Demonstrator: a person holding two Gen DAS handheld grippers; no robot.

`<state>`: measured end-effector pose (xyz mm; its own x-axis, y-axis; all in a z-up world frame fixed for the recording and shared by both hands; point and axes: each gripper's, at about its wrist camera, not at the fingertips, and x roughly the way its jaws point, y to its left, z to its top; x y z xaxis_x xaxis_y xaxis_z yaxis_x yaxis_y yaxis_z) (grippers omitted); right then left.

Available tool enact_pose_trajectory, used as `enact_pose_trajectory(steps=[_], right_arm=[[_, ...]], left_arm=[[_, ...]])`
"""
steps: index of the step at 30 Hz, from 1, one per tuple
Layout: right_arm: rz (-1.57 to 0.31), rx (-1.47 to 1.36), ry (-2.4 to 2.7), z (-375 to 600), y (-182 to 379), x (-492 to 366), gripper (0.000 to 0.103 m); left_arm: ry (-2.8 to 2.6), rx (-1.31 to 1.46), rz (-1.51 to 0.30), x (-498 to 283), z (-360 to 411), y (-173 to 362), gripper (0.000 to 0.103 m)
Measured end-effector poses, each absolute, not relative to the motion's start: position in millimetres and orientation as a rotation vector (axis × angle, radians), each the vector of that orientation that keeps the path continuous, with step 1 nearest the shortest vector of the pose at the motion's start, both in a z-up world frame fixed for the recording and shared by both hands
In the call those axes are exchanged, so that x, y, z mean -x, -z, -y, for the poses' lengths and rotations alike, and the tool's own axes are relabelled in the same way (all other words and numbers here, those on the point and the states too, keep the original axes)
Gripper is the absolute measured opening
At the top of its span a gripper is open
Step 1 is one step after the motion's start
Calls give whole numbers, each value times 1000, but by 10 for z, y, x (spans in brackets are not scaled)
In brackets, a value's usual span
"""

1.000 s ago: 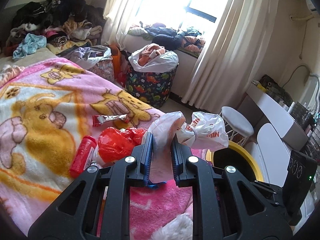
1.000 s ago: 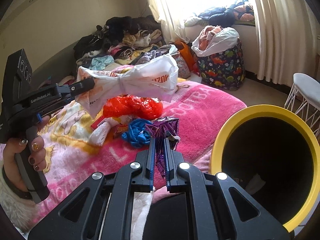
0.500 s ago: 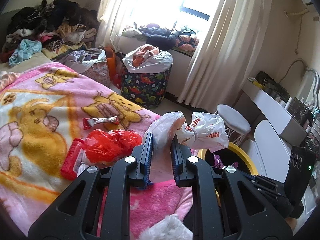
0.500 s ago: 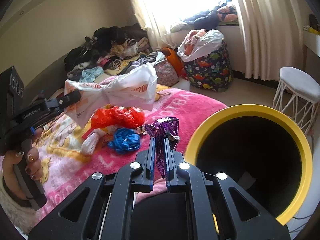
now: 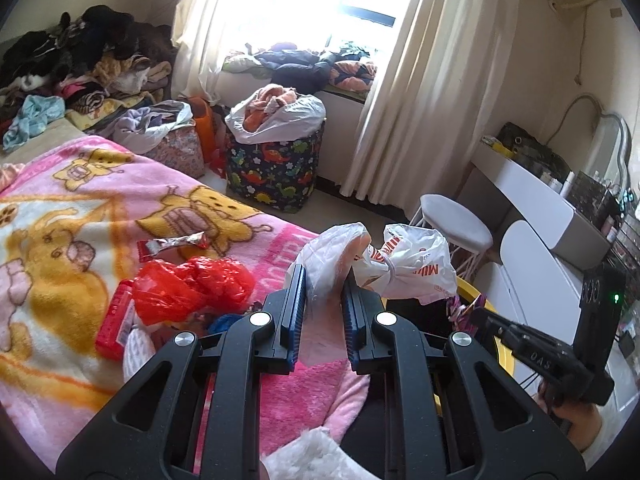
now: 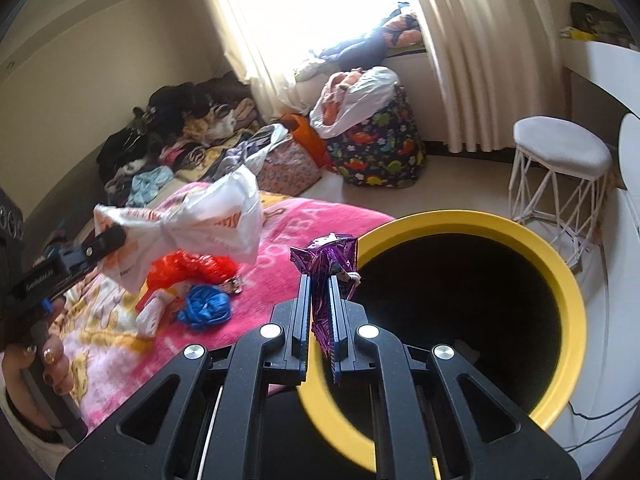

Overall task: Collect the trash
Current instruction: 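Carry the white bag and purple wrapper with both tools over the bin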

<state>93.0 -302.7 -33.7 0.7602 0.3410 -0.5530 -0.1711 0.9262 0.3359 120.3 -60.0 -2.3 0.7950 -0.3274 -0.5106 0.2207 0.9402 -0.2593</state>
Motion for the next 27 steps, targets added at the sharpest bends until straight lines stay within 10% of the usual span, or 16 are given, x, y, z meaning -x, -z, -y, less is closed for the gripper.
enact_pose_trajectory(steps=[27], right_arm=[[-603,-357,-160,3580,393,-910,8]], left_arm=[[359,80,-637,-1179,1142,226,12]])
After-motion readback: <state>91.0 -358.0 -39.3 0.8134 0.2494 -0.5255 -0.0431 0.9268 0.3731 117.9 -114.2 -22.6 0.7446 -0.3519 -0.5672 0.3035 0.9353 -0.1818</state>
